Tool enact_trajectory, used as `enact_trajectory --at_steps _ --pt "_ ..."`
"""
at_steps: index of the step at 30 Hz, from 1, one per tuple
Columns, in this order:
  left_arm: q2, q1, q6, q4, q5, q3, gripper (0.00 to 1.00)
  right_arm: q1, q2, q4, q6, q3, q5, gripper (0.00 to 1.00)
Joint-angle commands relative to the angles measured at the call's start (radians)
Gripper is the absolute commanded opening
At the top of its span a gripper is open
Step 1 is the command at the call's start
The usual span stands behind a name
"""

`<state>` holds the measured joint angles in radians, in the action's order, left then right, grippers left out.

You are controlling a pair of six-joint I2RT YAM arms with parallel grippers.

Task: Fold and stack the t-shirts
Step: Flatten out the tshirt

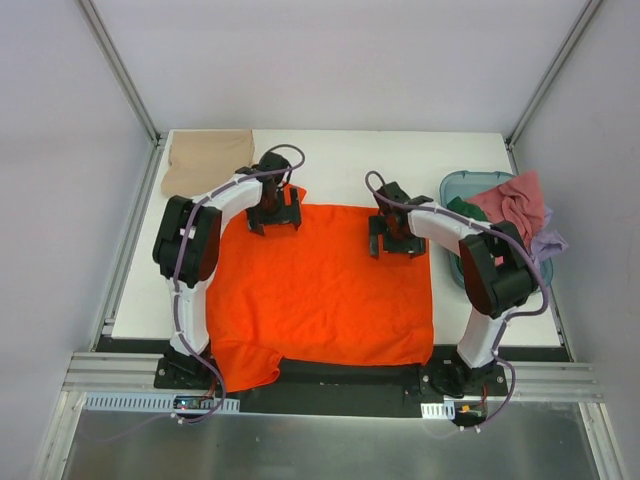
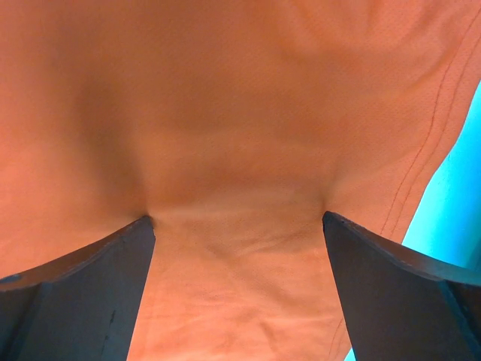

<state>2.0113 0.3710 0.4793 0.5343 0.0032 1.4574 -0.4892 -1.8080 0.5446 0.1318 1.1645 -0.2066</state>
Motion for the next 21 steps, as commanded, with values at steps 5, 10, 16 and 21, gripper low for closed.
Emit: enact_trajectory --at_steps 5,10,16,21 --pt "0.190 -0.027 -0.007 0.039 0.032 0.228 0.99 0.086 -0.114 0.052 -0.032 0.130 0.039 0.96" --pt "0.328 -0.064 -0.019 0.096 0.078 0.460 0.99 0.106 -0.212 0.138 -0.093 0.320 0.023 0.96" --pt "0.443 -0.090 -0.051 0.124 0.147 0.675 0.99 0.158 -0.326 0.169 -0.118 0.498 0.033 0.96" --pt "0.507 -0.093 -0.070 0.122 0.208 0.803 0.99 0.181 -0.447 0.250 -0.159 0.688 0.021 0.96"
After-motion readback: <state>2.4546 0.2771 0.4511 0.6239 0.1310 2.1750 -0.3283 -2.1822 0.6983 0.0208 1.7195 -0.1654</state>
